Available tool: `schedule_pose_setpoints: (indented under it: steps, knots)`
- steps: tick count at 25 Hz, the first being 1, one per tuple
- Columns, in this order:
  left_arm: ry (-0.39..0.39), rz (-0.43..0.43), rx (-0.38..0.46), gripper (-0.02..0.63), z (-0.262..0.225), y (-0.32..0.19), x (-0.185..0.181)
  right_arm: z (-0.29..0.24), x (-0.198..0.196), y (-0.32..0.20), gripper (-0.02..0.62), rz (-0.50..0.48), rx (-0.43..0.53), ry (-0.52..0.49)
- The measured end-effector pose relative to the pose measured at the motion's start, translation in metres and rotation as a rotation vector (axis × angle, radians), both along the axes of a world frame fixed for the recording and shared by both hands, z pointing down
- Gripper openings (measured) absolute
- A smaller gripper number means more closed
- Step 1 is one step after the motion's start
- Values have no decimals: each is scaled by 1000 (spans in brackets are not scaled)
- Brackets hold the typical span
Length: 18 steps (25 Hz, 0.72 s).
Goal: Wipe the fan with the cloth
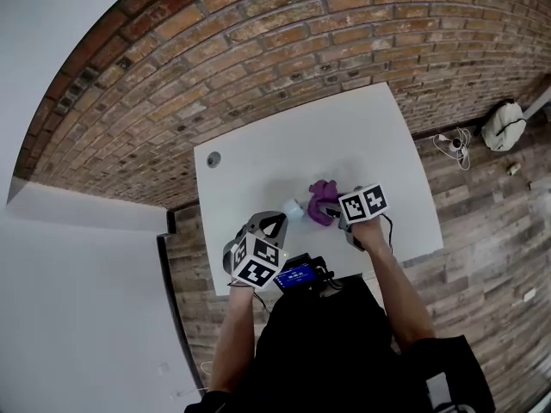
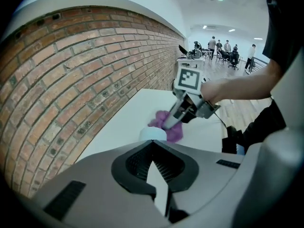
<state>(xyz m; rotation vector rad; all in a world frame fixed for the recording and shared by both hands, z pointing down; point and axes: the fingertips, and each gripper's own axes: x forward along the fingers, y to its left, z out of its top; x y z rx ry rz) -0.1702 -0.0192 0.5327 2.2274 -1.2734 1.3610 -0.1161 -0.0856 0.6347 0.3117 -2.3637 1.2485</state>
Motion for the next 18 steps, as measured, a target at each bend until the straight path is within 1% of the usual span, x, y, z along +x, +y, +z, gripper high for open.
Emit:
schedule_pose_setpoints:
  steps: [2, 4, 6, 8, 10, 11, 12, 15, 18]
  knots:
    - [19, 39, -47, 2, 2, 11, 9, -43, -18, -28, 94, 20, 101, -98]
    - [39, 71, -106, 2, 10, 20, 17, -78, -45, -40, 94, -13, 179, -182]
    - [52, 74, -144, 2, 20, 24, 19, -97, -75, -41, 94, -89, 238, -221]
    - [61, 46, -153, 2, 26, 24, 13, -100, -102, -32, 94, -197, 258, -227]
    - [66, 14, -144, 2, 29, 22, 6, -93, -113, -17, 94, -300, 234, -191]
    - [73, 2, -139, 2, 29, 21, 3, -88, -111, -11, 94, -327, 214, -164]
    - [80, -10, -134, 2, 28, 19, -1, -83, -107, -8, 94, -328, 189, -144]
    - [73, -52, -119, 2, 25, 11, -17, -79, -85, -6, 94, -257, 94, -142]
    - [48, -73, -105, 2, 25, 0, -31, -77, -64, 2, 94, -154, 20, -181]
